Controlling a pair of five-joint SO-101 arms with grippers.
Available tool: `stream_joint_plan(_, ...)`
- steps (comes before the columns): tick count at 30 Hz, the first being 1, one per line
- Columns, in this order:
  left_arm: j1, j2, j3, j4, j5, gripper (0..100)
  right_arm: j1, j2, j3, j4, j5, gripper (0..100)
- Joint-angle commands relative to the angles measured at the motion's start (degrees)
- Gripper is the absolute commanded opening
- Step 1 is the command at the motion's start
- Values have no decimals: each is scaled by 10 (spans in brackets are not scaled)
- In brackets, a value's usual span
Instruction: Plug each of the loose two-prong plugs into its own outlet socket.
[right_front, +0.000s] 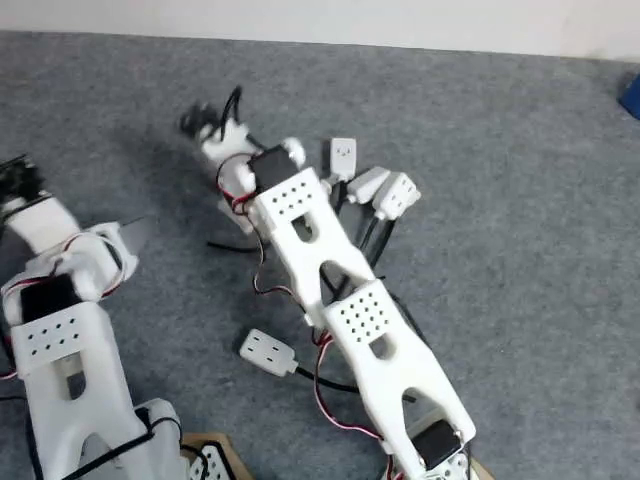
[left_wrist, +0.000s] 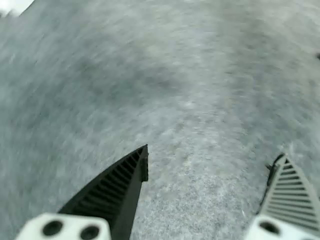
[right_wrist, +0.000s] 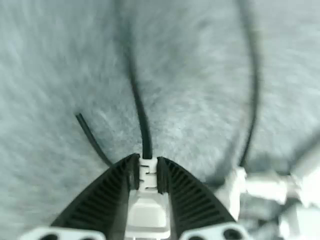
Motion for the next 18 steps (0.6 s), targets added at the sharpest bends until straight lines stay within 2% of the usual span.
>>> stream_joint_plan(1, 51, 0, -2, -8, -53, 373, 38, -117, -73, 15, -115, 5)
stream_joint_plan(6, 96, -4, -8, -2, -63, 373, 69, -251, -13, 15, -205, 5)
stream_joint_plan(9, 131, 0, -58, 63, -62, 373, 62, -350, 76, 16, -208, 5)
stream_joint_plan(13, 176, 0, -165, 181, -74, 373, 36, -526, 290, 16, -211, 5)
stream_joint_plan(16, 229, -1, -232, 260, -118, 373, 27, -681, 501, 15, -233, 5)
stream_joint_plan(18, 263, -4, -260, 302, -120, 373, 29, -772, 640, 4, -235, 5)
